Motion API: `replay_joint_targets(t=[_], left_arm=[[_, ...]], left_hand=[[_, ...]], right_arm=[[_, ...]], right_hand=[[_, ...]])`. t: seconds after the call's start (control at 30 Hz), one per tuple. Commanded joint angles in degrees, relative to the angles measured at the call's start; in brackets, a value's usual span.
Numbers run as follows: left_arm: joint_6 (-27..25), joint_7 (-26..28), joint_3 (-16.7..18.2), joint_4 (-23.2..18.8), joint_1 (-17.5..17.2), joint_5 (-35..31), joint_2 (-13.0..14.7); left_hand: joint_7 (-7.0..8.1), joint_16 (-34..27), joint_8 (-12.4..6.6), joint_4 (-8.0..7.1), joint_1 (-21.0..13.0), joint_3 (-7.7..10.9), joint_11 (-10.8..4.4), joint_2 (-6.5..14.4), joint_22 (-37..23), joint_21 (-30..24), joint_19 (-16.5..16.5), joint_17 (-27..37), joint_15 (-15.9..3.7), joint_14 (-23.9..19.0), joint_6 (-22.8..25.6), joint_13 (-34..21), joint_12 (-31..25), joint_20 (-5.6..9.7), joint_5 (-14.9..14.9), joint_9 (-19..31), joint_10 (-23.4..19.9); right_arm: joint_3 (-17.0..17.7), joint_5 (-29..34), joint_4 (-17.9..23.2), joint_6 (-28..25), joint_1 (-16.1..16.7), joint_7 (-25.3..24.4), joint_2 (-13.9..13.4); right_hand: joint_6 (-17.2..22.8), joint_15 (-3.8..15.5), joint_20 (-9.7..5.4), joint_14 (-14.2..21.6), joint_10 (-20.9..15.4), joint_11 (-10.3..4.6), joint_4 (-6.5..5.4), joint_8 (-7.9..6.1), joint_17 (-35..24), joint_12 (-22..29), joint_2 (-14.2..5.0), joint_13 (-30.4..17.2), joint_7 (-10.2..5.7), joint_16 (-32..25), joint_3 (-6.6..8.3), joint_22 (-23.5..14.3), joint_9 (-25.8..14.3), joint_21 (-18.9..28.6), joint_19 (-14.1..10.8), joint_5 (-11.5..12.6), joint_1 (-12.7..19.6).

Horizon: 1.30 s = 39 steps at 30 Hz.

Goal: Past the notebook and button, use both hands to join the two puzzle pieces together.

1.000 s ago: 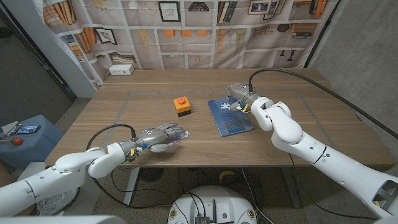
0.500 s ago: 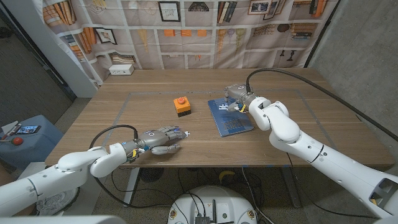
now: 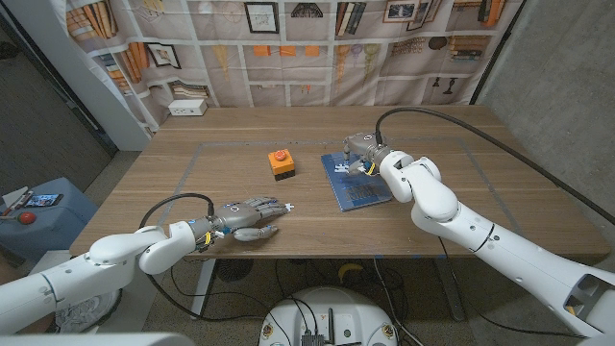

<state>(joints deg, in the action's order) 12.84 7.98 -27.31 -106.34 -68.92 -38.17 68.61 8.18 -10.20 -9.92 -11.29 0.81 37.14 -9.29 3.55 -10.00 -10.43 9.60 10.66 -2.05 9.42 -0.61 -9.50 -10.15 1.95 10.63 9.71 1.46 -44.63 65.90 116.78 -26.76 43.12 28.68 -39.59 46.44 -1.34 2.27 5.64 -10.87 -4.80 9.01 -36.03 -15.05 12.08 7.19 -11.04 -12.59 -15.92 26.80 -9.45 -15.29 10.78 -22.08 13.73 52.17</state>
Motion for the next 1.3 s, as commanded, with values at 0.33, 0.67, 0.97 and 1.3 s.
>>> replay_joint_targets(t=[0.33,0.67,0.97,1.3], left_arm=[[-3.08,-1.65,-1.08,-1.88,-0.15,-1.28,0.3],[-3.39,-1.94,-1.41,-1.75,0.13,-1.15,0.32],[-3.64,-2.1,-1.6,-1.74,0.08,-0.84,0.36],[-3.8,-2.34,-1.81,-1.85,0.04,-0.67,0.48]], left_hand=[[-0.89,-0.24,-0.73,0.45,-0.16,-0.22,0.69,6.58,-0.25,-0.65,8.06,-0.16,-4.91,3.75,0.83,-0.25,-0.54,3.6,0.4,0.11,-0.84],[-0.97,-0.26,-0.72,0.54,-0.25,-0.22,1.06,6.58,-0.23,-0.78,7.87,-0.24,-4.87,3.7,1.01,-0.25,-0.55,3.51,0.43,0.1,-0.95],[-1.11,-0.34,-0.8,0.7,-0.38,-0.17,1.2,6.56,-0.21,-1.01,7.33,-0.35,-4.81,3.38,1.42,-0.25,-0.6,3.43,0.46,0.09,-1.14],[-1.33,-0.32,-0.7,0.88,-0.54,-0.02,1.59,6.52,-0.19,-1.09,7.0,-0.5,-4.78,3.04,1.72,-0.25,-0.6,3.33,0.49,0.09,-1.36]], right_arm=[[-2.13,3.26,0.54,-0.98,0.01,3.98,2.18],[-2.41,4.81,0.91,-1.48,0.47,4.67,3.09],[-3.86,8.37,0.61,-1.01,0.6,4.72,4.28],[-4.82,11.41,0.36,-1.04,1.3,6.16,6.67]], right_hand=[[0.05,-0.67,0.57,0.29,-0.68,0.08,-0.09,0.13,-0.15,-0.21,-0.97,-0.17,-0.18,-0.2,-0.17,-0.29,-0.1,0.0,-0.08,-0.41,0.19],[-0.07,-0.91,1.05,0.28,-0.76,0.25,-0.06,0.25,-0.19,-0.25,-0.99,-0.17,-0.17,-0.18,-0.26,-0.29,-0.01,-0.04,0.1,-0.49,0.21],[-0.17,-1.02,1.25,0.46,-0.94,0.49,-0.05,0.36,-0.23,-0.23,-1.05,-0.17,-0.15,-0.24,-0.32,-0.3,0.09,0.0,0.1,-0.55,0.26],[-0.13,-1.16,1.59,0.72,-1.46,0.71,-0.01,0.42,-0.28,-0.09,-1.17,-0.18,-0.14,-0.33,-0.35,-0.3,0.17,0.1,-0.06,-0.63,0.38]])
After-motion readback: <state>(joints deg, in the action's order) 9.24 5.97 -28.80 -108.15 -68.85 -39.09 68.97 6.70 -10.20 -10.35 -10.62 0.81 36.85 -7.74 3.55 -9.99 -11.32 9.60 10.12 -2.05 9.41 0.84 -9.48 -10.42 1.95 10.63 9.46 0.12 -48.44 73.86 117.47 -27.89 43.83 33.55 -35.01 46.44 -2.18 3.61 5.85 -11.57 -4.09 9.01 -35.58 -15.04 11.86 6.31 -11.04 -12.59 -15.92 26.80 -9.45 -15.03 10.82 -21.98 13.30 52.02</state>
